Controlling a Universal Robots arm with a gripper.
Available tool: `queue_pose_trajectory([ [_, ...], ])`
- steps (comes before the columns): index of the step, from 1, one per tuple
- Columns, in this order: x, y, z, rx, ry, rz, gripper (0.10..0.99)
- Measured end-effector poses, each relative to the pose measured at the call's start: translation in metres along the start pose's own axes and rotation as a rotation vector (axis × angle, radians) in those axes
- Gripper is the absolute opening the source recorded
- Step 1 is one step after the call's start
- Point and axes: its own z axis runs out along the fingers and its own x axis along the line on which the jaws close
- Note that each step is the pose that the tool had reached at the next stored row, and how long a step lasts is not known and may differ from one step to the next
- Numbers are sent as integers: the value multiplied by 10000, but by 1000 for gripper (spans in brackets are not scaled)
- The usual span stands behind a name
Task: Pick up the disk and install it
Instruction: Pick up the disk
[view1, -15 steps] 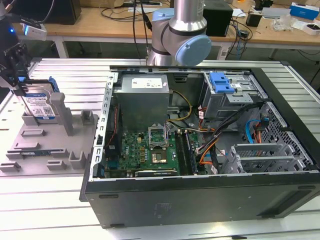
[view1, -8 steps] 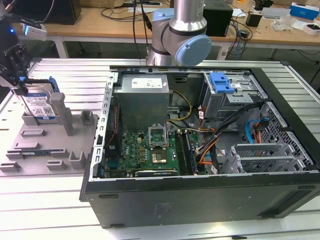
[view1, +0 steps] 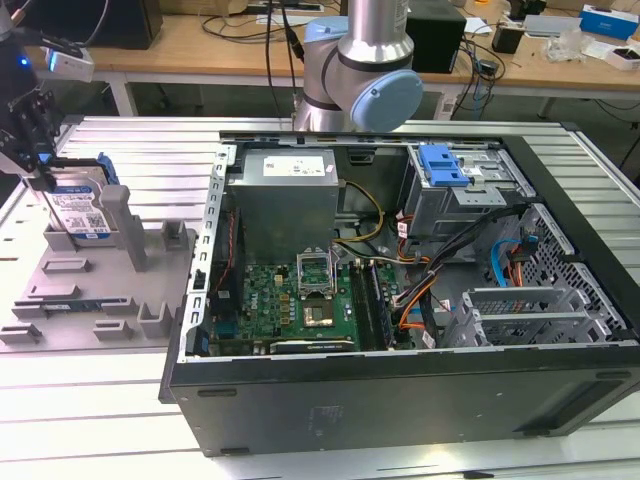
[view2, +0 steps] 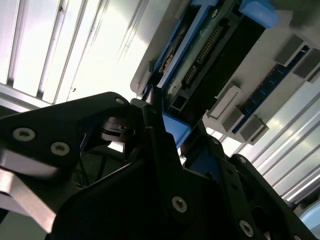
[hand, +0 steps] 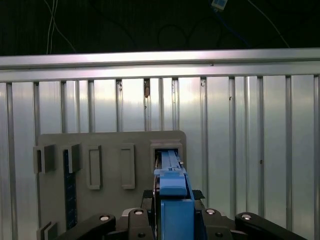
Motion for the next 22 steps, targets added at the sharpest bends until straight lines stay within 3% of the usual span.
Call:
queue_pose_trajectory([
  [22,32,-1,12,0,0,0,365],
])
